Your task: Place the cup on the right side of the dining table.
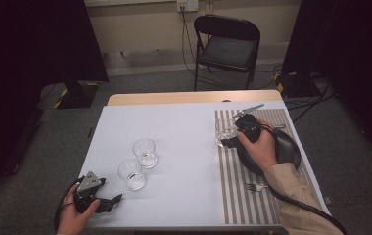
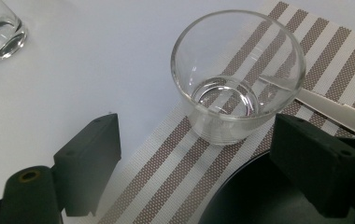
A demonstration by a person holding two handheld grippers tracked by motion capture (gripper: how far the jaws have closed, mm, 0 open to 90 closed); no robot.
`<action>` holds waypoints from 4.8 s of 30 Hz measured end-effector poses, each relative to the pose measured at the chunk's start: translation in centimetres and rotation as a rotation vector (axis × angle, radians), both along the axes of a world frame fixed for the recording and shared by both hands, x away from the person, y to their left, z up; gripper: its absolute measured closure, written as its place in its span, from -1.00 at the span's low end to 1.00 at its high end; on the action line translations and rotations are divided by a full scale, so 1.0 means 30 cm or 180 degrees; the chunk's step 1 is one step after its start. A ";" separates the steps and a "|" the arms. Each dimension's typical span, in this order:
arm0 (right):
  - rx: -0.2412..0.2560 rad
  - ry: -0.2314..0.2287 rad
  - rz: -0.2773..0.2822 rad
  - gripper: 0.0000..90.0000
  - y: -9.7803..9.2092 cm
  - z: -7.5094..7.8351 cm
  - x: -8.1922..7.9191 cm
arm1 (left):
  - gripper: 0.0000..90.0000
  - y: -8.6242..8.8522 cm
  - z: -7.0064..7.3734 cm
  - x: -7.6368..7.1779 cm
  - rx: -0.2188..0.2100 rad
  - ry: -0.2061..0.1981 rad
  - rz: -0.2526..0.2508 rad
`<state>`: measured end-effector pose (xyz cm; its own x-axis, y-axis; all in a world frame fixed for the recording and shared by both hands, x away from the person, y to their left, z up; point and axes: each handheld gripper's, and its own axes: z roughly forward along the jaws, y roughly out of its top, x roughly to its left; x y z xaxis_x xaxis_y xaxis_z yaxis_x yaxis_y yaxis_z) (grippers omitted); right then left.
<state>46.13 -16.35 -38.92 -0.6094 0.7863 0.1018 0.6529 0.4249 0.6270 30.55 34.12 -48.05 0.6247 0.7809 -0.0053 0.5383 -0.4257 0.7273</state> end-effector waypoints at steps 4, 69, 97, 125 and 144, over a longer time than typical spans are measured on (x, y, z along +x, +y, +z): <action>-0.0002 0.0006 -0.0002 -0.65 -0.003 -0.003 -0.006 | -0.81 0.000 0.000 0.000 0.0000 0.0000 -0.0001; 0.0073 0.0105 0.0485 -0.65 0.096 -0.061 -0.108 | -0.81 0.001 0.001 0.001 0.0007 0.0004 -0.0007; 0.0117 0.0161 0.0545 -0.65 0.097 -0.088 -0.140 | -0.81 0.001 0.001 0.000 0.0008 0.0003 -0.0007; 0.0139 0.0259 0.0653 -0.64 0.097 -0.140 -0.177 | -0.81 0.001 0.000 0.001 0.0007 0.0004 -0.0006; 0.0132 0.0294 0.0680 -0.64 0.090 -0.164 -0.197 | -0.81 0.001 0.001 0.001 0.0008 0.0004 -0.0006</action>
